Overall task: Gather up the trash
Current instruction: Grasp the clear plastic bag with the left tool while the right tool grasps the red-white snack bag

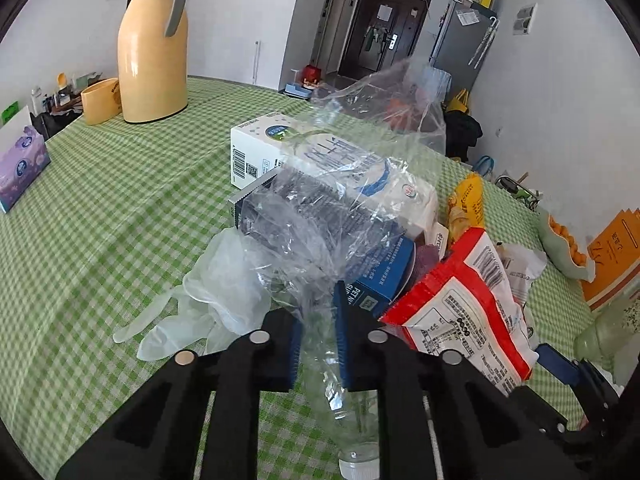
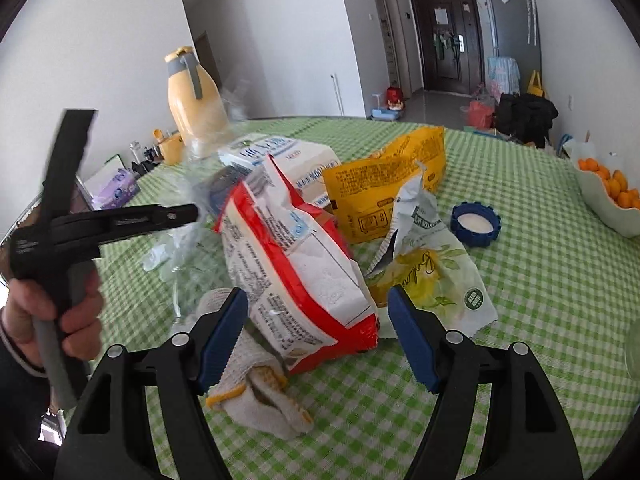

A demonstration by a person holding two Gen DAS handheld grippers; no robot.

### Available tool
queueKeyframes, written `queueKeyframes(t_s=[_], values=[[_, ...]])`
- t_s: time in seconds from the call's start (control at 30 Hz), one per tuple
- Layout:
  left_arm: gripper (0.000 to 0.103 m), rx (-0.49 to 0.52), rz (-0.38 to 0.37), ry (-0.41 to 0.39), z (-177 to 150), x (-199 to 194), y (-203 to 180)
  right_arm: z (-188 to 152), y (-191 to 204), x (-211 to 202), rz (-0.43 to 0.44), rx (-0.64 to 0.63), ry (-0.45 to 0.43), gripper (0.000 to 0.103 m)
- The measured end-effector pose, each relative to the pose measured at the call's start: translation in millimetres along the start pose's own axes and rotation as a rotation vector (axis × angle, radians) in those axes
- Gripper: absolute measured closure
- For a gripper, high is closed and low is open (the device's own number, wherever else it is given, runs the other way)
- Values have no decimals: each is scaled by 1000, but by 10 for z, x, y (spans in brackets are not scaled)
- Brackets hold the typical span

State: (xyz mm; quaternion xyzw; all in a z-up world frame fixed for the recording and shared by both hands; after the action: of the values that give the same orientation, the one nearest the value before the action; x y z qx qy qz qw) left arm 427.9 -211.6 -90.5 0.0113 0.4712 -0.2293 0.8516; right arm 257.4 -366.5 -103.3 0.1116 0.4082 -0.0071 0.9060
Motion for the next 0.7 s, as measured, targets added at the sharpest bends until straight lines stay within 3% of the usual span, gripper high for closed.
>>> queueKeyframes(t_s=[0.17, 0.23, 0.3, 0.33, 0.7], values=[[94, 70, -14, -70, -24, -361, -182, -32, 20, 120, -2, 3, 37, 41], [94, 89, -12, -103, -32, -516, -238, -38, 64, 102, 5, 6, 33, 53], [94, 108, -11, -129, -45, -671, -289, -24, 128, 50, 32, 1, 23, 87], [94, 116, -14, -146, -53, -756, -311, -14, 161, 18, 30, -8, 15, 93], [94, 124, -23, -226, -182, -1324, -266, 87, 499, -661, -35, -77, -125, 102]])
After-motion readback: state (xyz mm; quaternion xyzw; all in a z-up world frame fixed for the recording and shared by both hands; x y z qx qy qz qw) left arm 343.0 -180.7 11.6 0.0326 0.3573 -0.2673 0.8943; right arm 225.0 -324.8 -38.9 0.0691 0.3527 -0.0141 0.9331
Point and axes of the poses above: each gripper's, at about its wrist camera, not at the fingertips, and x roughly the way its jaws point, y to its left, z to its top, the point moved 4 cm from there along x, roughly the way its jaws point, and after that the axes turned 8 degrees about y, right-handed, at the moved point
